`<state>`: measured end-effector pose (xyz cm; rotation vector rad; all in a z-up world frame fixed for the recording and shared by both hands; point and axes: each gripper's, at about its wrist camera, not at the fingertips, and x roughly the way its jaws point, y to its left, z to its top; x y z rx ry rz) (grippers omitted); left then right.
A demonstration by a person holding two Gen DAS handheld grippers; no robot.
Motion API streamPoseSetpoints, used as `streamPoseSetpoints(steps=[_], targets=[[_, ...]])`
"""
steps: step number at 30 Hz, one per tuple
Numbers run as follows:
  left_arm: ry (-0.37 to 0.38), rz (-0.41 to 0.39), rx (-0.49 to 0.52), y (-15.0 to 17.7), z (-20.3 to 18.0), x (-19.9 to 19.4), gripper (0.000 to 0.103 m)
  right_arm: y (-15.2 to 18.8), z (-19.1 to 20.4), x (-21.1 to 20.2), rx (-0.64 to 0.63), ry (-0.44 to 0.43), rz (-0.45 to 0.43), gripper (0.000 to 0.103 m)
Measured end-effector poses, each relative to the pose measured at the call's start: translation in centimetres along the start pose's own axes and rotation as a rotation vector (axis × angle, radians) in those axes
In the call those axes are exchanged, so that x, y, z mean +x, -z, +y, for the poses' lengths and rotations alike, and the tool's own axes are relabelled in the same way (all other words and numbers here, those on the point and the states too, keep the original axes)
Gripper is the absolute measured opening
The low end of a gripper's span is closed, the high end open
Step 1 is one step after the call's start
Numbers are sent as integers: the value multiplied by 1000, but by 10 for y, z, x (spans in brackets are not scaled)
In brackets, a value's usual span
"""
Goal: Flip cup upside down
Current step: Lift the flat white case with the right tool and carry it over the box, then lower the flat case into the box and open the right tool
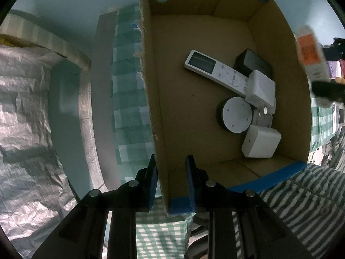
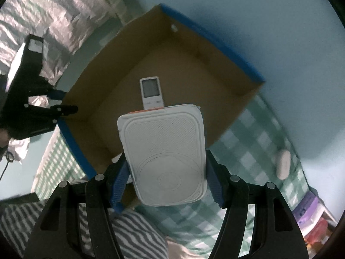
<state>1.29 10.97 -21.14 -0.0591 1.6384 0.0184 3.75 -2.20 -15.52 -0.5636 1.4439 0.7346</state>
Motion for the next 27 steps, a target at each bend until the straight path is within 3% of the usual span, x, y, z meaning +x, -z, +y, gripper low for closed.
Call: streamPoseSetpoints(steps=[14,27], targets=[[1,-1,0,0,0,-1,24,-5,31,61,-50,41,90,66],[1,-1,3,-1,0,-2,24,-2,29,71,-40,38,94,65]])
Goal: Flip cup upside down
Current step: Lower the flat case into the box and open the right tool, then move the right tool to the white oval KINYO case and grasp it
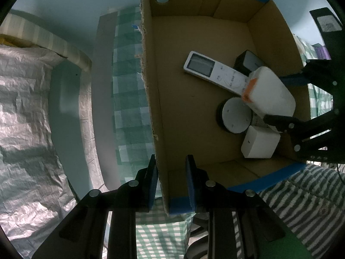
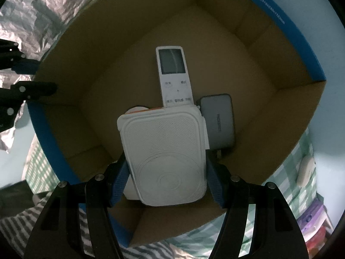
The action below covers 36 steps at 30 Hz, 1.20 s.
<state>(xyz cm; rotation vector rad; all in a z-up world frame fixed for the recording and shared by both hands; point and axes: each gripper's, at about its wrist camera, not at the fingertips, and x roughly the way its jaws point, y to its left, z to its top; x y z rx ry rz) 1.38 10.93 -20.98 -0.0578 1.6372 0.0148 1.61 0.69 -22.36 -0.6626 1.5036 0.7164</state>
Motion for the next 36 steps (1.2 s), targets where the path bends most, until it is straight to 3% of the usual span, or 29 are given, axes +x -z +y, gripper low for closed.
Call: streamPoseSetpoints(steps=[18,36], targets=[[-1,2,7,-2,0,-1,24,16,-27,-69,17,23,-128,65],[6,7,-3,-2,2,-2,24,76,-134,-75,202,43,-121,65]])
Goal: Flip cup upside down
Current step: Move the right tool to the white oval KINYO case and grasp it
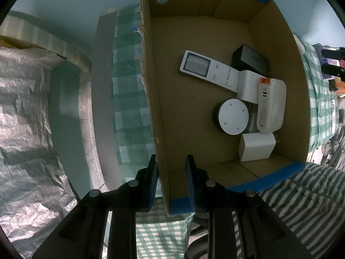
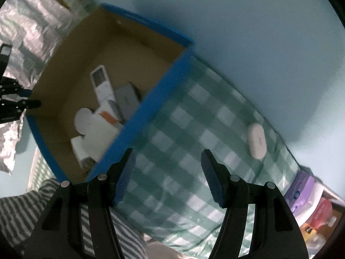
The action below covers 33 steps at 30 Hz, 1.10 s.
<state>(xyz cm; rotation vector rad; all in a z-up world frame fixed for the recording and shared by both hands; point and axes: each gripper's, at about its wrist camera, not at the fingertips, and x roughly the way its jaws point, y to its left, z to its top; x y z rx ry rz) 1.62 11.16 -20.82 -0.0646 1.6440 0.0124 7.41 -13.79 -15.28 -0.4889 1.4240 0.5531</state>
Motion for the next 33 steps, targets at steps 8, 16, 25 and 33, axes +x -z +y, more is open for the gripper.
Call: streamPoseSetpoints(steps=[8,16,25,33], targets=[[-1,3,-8,-2,1,2,24,15,-44,9,49,-11,-7,65],[-2,2,-11,-2,0,3,24,16,-109,42,118,-4,6,65],[-4,8,-21,-3,0,3,24,9,-151,78,115,86,22,65],[-3,10,-30,-3,0,2,25,2,-150,96,56,118,17,63]])
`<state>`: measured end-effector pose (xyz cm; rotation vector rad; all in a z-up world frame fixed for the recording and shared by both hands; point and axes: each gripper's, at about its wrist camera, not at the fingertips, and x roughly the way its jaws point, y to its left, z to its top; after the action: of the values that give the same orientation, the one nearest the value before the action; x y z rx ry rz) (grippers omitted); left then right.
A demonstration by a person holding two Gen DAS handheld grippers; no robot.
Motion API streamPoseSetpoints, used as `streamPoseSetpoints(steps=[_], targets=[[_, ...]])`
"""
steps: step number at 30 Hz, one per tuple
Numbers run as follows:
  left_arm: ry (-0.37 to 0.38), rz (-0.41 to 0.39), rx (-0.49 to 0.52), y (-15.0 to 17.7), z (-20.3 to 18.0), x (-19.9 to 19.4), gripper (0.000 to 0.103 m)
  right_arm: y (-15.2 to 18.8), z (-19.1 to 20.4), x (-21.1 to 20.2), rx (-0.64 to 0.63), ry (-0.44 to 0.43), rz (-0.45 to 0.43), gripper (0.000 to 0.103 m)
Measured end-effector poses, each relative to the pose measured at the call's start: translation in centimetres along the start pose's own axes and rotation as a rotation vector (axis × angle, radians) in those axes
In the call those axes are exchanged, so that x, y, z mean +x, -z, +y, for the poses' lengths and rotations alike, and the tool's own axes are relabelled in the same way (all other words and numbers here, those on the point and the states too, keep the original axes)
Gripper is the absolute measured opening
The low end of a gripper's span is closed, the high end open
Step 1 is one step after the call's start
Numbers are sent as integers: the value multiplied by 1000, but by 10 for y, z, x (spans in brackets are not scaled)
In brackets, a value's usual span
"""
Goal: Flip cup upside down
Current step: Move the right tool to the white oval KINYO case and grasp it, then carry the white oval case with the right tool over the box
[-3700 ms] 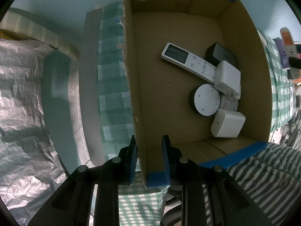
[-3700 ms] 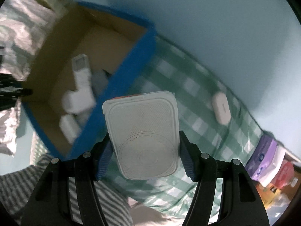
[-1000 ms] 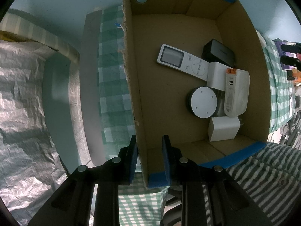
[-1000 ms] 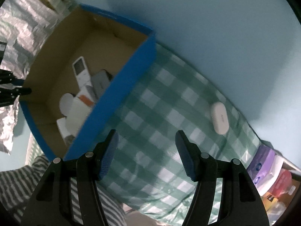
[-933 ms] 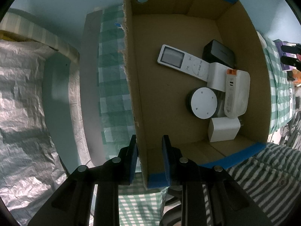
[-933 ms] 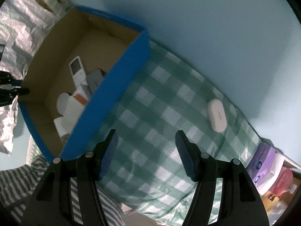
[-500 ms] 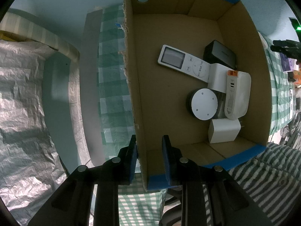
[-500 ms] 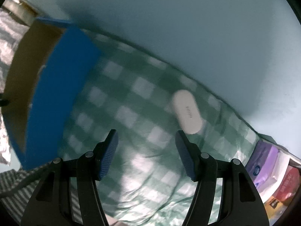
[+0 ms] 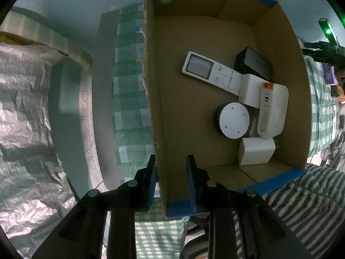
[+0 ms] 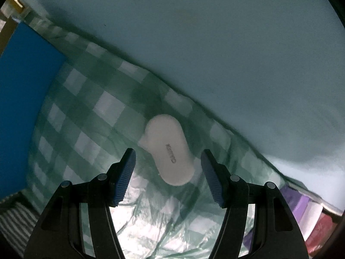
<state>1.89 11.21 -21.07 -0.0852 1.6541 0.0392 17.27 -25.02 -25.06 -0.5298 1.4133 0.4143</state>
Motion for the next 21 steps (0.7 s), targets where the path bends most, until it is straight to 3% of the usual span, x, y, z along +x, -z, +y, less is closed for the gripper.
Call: streamPoseSetpoints(steps=[8,21], targets=[[-2,-1,4,0,0,-1,26,-3,6,16,-15,-7,56,37],[0,-5,11,-2,-1,-1,28,-18,10,24,43,-33,95,37]])
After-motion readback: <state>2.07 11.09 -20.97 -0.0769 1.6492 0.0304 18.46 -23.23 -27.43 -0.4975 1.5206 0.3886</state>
